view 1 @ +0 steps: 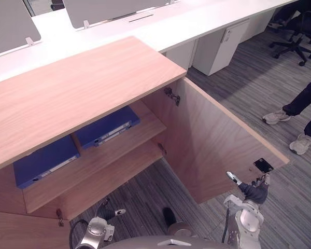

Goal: Walk over to the cabinet, pick up the folder, carry it to the office cabinet, place the folder inside the office cabinet, then close the office cabinet door

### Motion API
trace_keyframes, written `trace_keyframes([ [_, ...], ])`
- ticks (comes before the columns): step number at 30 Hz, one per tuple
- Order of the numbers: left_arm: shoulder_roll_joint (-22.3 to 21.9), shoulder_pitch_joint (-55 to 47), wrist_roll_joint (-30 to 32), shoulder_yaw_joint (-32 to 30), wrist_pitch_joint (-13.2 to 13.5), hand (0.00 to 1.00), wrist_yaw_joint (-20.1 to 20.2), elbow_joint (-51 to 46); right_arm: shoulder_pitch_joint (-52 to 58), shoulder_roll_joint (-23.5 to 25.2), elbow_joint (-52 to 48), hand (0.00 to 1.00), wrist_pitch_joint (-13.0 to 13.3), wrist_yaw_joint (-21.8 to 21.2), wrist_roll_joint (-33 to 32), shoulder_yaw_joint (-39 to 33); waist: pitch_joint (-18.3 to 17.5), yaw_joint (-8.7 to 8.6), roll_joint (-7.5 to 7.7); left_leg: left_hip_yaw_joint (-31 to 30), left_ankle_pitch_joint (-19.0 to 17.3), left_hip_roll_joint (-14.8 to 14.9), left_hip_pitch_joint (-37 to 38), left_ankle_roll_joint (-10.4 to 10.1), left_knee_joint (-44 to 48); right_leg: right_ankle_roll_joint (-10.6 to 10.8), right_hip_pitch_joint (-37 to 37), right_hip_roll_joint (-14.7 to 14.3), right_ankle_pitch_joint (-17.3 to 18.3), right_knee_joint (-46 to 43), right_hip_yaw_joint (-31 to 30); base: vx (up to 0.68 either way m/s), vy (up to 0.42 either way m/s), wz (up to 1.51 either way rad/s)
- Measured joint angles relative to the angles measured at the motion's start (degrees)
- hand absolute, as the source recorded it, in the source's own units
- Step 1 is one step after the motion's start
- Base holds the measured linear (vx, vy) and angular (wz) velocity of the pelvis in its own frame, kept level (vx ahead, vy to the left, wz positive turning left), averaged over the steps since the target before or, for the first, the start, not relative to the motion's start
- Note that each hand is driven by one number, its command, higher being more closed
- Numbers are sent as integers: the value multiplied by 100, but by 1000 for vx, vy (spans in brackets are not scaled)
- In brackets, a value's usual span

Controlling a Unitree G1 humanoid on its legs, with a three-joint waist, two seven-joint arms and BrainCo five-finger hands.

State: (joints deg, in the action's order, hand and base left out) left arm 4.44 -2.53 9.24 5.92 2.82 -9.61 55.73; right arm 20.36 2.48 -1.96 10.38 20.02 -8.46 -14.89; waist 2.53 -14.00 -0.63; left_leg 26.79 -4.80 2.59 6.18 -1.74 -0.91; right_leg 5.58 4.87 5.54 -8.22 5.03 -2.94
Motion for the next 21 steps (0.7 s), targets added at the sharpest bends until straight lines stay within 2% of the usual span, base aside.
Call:
trace_keyframes([
  [4, 2, -11, 5, 107, -40, 0, -11, 14, 520, 37, -215, 0, -6, -139, 43, 449, -60, 6, 96, 1, -17, 10, -6, -32, 47, -12, -8, -4, -14, -1, -18, -85, -58, -2],
  [9, 17, -36, 118, 232, -40, 0, -5, 13, 1085, 9, -409, 0, -4, -531, 44, 925, -121, 11, 204, 8, -20, 14, -8, -39, 87, -75, -20, -2, -13, -19, -31, -70, -48, -1],
  [14, 93, -51, 358, 454, -36, 0, 72, -19, 1448, -155, -408, 0, -58, -1044, 45, 1427, -111, 69, 270, 10, -25, 33, -19, -45, 162, -109, -40, -7, -34, -41, -31, -60, -45, 0],
  [17, 186, -97, 562, 557, -21, 0, 181, -154, 1624, -210, -412, 0, -115, -1418, 119, 1736, -92, 87, 362, 3, -25, 43, -10, -48, 197, -145, -70, -17, -42, -42, -17, -78, -55, 2],
  [19, 222, -166, 700, 667, -11, 0, 275, -316, 1776, -281, -566, 0, -244, -1657, 229, 2023, -84, 148, 427, -16, -24, 47, -11, -50, 209, -180, -71, -15, -12, -115, 17, -67, -43, 6],
  [21, 246, -207, 798, 768, 43, 0, 302, -349, 1885, -294, -692, 0, -260, -1841, 360, 2202, -68, 196, 457, -72, -24, 52, -8, -49, 207, -222, -70, -11, 58, -230, 68, -46, -29, 16],
])
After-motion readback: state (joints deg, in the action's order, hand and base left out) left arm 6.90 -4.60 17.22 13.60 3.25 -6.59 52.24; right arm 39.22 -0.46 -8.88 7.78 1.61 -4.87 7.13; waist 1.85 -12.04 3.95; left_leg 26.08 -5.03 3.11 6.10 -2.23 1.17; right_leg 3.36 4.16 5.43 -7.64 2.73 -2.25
